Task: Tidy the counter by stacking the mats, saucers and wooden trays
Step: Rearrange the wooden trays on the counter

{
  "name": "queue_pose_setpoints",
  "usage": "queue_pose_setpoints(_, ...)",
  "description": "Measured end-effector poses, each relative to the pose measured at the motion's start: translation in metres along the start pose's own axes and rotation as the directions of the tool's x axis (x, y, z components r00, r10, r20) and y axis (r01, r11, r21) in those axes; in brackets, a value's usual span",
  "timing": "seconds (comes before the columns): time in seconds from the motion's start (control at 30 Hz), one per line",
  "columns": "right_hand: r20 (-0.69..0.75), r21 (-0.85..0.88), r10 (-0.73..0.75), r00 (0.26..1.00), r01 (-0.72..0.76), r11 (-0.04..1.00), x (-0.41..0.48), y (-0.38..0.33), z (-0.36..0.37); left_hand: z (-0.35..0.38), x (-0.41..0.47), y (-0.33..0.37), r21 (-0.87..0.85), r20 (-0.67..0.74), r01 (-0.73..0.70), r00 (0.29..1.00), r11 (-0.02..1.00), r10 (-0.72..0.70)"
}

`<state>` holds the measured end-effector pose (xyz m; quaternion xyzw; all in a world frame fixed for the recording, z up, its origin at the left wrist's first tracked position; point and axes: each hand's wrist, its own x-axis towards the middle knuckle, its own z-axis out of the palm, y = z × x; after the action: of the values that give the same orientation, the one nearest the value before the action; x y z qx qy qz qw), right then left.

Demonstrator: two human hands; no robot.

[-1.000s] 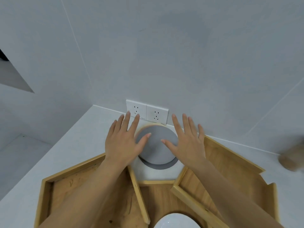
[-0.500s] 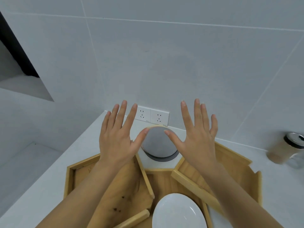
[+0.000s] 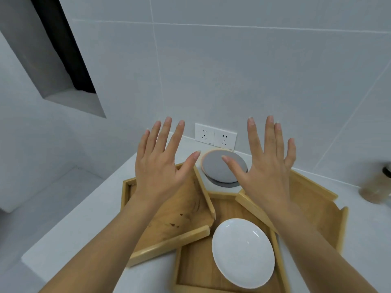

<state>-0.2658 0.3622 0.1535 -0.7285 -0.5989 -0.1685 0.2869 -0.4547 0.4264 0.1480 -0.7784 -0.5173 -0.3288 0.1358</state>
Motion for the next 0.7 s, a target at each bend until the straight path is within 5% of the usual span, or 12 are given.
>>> queue_pose_setpoints(0.7,-0.209,-0.245,0.264,0.942,-0.311,0.918,-0.004,-0.093,0.035,0.031,0.051,-0.143,-0.176,0.028,-0.173,0.983,0.969,0.180)
